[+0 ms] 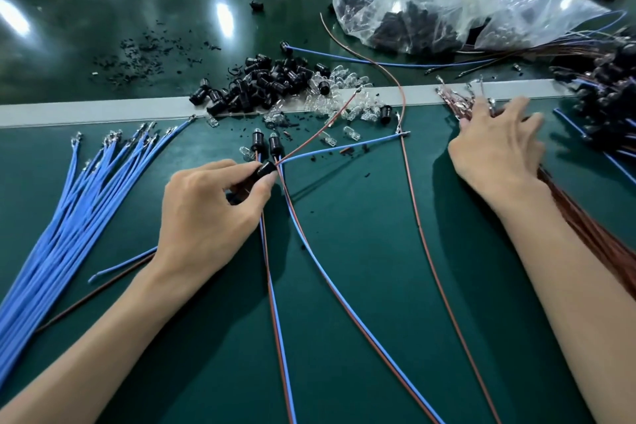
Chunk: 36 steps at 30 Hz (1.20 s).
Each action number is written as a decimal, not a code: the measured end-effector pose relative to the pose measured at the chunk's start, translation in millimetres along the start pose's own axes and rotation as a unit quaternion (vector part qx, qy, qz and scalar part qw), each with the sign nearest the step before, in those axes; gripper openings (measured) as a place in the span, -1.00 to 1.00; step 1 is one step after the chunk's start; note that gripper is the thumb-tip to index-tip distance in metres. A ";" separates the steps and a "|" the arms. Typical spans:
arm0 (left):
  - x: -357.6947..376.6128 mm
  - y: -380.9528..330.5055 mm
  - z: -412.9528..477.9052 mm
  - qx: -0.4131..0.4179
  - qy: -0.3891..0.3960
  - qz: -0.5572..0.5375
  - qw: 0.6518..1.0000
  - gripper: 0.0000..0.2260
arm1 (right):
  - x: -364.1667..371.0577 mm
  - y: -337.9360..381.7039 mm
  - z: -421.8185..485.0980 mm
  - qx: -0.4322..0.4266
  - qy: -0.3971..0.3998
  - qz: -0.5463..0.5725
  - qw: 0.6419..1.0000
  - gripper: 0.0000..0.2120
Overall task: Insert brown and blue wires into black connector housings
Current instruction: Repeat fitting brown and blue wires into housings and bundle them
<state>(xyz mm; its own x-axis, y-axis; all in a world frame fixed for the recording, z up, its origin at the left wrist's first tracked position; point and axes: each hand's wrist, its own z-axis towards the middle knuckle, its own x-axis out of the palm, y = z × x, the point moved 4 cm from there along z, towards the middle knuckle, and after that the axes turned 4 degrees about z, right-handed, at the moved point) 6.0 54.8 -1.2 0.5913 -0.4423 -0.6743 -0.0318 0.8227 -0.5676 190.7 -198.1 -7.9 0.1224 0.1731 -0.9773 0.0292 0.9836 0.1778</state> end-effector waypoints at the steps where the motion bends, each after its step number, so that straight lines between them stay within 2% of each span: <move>1: 0.0 -0.1 0.1 -0.002 -0.001 -0.002 1.000 -0.79 | 0.0 4.3 -2.3 -0.008 0.005 0.001 1.000 -0.60; 10: -0.4 3.8 0.9 -0.022 -0.010 -0.005 1.000 -0.80 | -2.5 40.6 -27.5 -0.021 0.049 0.011 0.999 -0.46; 12: -0.4 4.5 0.8 -0.027 -0.009 -0.010 1.000 -0.83 | -0.4 54.2 -38.4 -0.046 0.062 0.021 0.997 -0.41; 15: -0.1 5.0 1.4 -0.040 -0.006 -0.014 0.999 -0.85 | 3.9 69.3 -53.9 -0.090 0.071 0.030 0.993 -0.45; 17: 0.1 6.3 1.8 -0.052 -0.006 -0.019 0.998 -0.88 | 2.1 73.1 -56.6 -0.100 0.059 0.002 0.993 -0.45; 19: 0.0 7.2 2.2 -0.059 -0.006 -0.019 0.998 -0.91 | -11.2 77.5 -55.5 -0.126 -0.002 0.000 0.992 -0.45; 20: 0.2 7.0 2.3 -0.059 -0.004 -0.017 0.998 -0.91 | -21.5 81.5 -56.4 -0.160 -0.053 0.031 0.985 -0.48; 22: -0.3 5.8 2.5 -0.055 -0.002 -0.021 0.998 -0.91 | -40.6 96.8 -66.2 -0.286 -0.118 0.139 0.941 -0.60; 24: -0.1 3.9 3.1 -0.044 0.003 -0.031 0.999 -0.92 | -47.2 115.2 -82.7 -0.417 -0.054 0.208 0.883 -0.67; 25: 0.3 2.8 3.5 -0.038 0.007 -0.034 0.999 -0.92 | -44.5 122.5 -89.9 -0.449 0.003 0.199 0.871 -0.65; 27: 1.0 1.2 3.9 -0.027 0.014 -0.033 0.999 -0.87 | -33.4 129.2 -93.7 -0.461 0.081 0.131 0.874 -0.58; 29: 1.5 0.8 3.9 -0.022 0.019 -0.031 0.999 -0.81 | -25.6 128.3 -89.7 -0.463 0.100 0.119 0.873 -0.60; 32: 1.0 -0.8 4.2 -0.009 0.022 -0.034 0.999 -0.80 | -22.9 122.7 -83.8 -0.464 0.114 0.248 0.843 -0.68; 36: 1.9 -4.7 3.7 0.023 0.040 -0.024 0.999 -0.79 | -17.8 118.9 -81.7 -0.492 0.059 0.315 0.809 -0.77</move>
<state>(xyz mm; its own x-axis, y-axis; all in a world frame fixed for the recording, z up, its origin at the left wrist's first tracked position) 10.2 51.4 1.9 0.5257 -0.5066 -0.6834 0.0322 0.8146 -0.5792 110.9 -80.2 21.3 -0.2917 0.6016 -0.7436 -0.8141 0.2520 0.5232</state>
